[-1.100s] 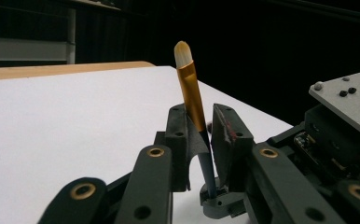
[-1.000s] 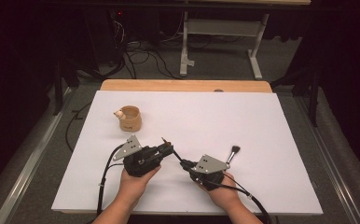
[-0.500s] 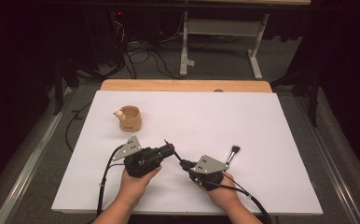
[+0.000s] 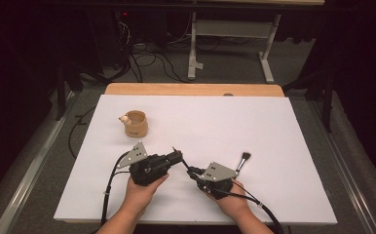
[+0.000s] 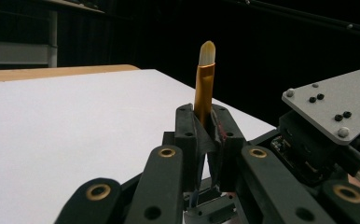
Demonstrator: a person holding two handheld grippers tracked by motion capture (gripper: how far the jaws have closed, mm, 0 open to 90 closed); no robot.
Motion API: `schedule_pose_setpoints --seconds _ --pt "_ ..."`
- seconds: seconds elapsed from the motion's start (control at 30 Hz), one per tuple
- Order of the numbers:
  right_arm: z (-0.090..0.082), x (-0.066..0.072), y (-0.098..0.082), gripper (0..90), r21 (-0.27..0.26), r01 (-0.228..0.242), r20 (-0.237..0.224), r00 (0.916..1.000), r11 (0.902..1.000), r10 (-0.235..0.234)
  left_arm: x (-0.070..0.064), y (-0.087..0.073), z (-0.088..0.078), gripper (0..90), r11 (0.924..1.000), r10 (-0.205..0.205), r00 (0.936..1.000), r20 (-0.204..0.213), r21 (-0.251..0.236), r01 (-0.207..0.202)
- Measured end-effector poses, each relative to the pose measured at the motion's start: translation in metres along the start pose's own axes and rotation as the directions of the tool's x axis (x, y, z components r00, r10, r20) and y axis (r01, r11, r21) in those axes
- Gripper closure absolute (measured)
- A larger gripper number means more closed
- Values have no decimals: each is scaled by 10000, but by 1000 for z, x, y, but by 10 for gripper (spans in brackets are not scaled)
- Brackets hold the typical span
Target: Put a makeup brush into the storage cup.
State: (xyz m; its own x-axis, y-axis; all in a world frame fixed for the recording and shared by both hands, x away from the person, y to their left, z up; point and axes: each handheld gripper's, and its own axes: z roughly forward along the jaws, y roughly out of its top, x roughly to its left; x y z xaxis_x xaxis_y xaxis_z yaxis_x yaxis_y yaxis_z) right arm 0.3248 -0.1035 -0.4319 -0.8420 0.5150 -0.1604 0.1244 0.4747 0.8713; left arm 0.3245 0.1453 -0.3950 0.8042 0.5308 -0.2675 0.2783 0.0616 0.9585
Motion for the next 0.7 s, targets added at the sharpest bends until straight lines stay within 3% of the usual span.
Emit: schedule_pose_setpoints --seconds 0.37,0.7 --pt "-1 -1 1 671 -279 -333 -232 9992 9991 326 0 1 -1 830 9999 130 9998 -136 46 -130" --pt "-1 -5 2 504 -429 -730 -135 9973 9964 725 1 2 -2 830 9999 137 9996 -257 76 -135"
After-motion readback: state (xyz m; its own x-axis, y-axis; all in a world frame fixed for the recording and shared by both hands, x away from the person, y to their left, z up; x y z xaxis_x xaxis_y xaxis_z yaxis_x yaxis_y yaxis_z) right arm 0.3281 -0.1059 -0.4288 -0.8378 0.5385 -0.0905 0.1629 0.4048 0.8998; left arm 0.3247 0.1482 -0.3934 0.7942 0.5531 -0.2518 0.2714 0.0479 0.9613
